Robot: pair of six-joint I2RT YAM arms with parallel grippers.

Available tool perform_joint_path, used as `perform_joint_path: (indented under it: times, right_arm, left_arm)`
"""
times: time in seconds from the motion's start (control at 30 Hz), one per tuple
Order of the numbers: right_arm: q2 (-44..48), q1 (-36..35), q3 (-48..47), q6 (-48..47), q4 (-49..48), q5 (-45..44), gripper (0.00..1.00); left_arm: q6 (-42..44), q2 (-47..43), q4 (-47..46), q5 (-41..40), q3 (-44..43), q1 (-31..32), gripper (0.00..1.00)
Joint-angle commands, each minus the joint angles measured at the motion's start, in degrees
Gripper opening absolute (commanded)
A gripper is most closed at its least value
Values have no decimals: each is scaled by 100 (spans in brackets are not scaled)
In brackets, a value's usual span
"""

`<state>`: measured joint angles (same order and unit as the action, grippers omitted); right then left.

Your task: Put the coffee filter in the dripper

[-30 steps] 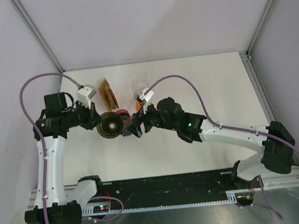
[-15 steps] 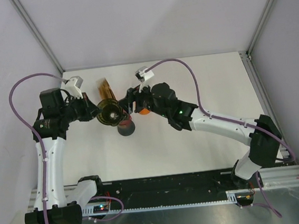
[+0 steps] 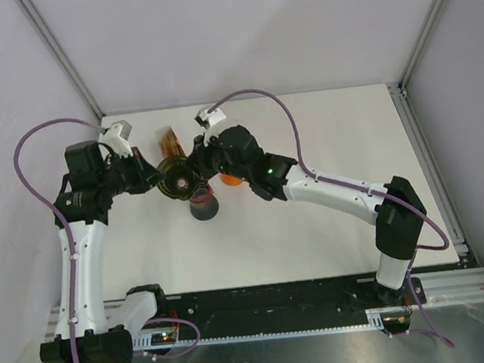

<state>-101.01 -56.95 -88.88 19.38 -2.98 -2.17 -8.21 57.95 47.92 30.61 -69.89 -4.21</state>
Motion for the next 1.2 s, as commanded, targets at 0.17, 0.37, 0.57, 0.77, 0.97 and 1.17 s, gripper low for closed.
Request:
perform_joint_path:
  times: [0.17,0.37,0.57,0.77,0.97,1.17]
  right_arm:
    - [172,456,-167,-194,741,409,0]
    - [582,842,-5,-291,1033,702,0]
    - [1319,1337,307,-482,1361,907,0]
    - [2008,1761,599,-1007,1863,1043,0]
    - [2602,2189,1042,-1153,2013,1023,0]
    - [2798,2300,1232,-1291,2079,1056,0]
  left_arm:
    - [255,76,-375,302,-61,-21,31]
    - [610,211,-573,79,-124,-24,77]
    - [675,563,-988,246,175,14,79]
    - [1199,1217,-1242,-443,426,677,71]
    - [1552,1835,-1261,-870,382,1082,63]
    - [1754,2349,-1273,-1171,273,1236,49]
